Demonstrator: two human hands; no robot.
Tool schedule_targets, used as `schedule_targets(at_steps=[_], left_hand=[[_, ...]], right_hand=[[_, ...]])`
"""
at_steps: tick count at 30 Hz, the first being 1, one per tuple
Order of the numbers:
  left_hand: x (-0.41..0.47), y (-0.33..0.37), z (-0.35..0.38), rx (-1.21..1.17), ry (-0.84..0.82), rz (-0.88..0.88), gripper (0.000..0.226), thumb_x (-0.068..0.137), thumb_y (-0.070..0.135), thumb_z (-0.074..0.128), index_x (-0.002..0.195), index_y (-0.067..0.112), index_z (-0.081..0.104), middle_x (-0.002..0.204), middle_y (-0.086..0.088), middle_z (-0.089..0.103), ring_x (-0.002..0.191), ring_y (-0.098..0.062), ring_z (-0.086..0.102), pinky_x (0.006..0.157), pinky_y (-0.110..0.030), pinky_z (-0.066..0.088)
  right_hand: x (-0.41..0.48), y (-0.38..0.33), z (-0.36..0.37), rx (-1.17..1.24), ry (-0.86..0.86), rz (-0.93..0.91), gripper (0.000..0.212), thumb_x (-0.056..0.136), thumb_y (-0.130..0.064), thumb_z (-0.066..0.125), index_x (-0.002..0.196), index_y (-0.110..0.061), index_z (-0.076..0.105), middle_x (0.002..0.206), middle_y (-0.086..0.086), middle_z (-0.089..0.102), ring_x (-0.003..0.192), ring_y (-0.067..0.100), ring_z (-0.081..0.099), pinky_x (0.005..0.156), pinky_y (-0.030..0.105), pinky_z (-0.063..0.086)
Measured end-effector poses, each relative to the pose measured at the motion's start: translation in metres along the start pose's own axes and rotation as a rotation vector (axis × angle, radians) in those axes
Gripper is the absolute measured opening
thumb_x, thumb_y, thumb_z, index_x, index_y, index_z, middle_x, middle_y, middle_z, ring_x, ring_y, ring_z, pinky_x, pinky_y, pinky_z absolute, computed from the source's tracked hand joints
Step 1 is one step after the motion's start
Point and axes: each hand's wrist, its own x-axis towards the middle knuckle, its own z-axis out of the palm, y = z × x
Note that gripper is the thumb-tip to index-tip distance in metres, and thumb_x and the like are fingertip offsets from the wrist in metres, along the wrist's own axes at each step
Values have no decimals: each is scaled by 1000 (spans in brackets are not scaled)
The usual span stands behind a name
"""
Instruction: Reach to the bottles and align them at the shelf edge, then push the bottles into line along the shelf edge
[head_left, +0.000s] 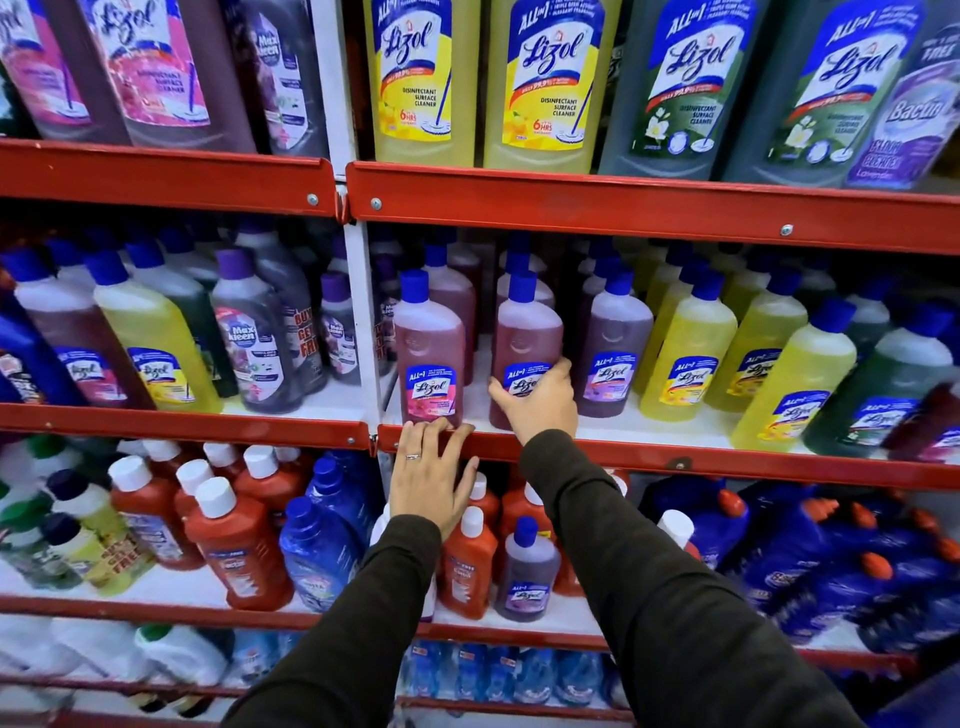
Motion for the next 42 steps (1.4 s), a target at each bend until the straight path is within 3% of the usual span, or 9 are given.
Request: schedule_targets(at_steps=[12,16,18,21,24,28,30,35,42], left_hand=[[0,4,-2,-9,-34,-22,44,91,37,67,128,14,62,123,-18,65,119,-38,58,107,-54,44],[0,6,-3,-31,-5,-32,41,92,36,63,126,14,63,120,-18,65,117,-37,57,106,-54,46],[0,7,-3,-49,14,-37,40,93,38,57,125,14,63,119,-16,64,116,-36,56,106,-54,46],[0,7,-2,-52,25,-47,41,93,39,54,123,14,64,118,-16,65,115,-35,56,105,-54,47],[1,7,1,-49,26,-54,42,93,41,52,124,15,64,118,-15,64,117,-35,56,107,-53,46],[1,8,2,-29,47,-51,43,93,42,49,122,14,64,117,-16,65,115,-35,56,106,-53,46],[1,9,2,-22,52,-54,43,92,41,51,122,14,65,116,-16,65,115,-36,57,106,-54,46],[1,9,3,-7,39,-64,43,91,41,53,123,14,64,116,-16,64,115,-36,55,103,-53,48],[1,10,3,8,10,-77,45,91,43,52,124,14,63,117,-16,64,116,-37,55,105,-53,46]], right_hand=[[-23,4,-9,-12,-42,-61,99,66,-62,72,139,-10,32,127,8,57,113,24,63,91,34,57],[-24,10,-14,78,-61,-56,111,57,-78,65,142,-13,33,134,5,54,118,21,59,95,36,55],[-24,17,-21,191,-11,-60,101,63,-81,56,140,-18,38,137,1,52,124,17,55,101,38,52],[-15,31,-35,299,165,-99,67,83,-67,47,134,-23,45,134,0,50,123,15,50,104,39,48],[7,41,-47,231,334,-65,61,86,-53,55,135,-19,43,132,7,45,122,22,47,100,31,48],[37,43,-52,25,323,82,97,73,-60,67,143,-3,32,141,18,39,131,34,39,107,38,39],[48,43,-51,-23,283,110,105,66,-59,73,145,-4,30,143,18,39,132,35,39,110,40,36],[64,50,-48,59,211,113,97,61,-40,84,138,-6,35,135,14,47,124,32,51,102,38,47],[62,58,-50,27,226,73,95,61,-42,84,137,-7,37,132,12,50,122,29,53,98,35,50]])
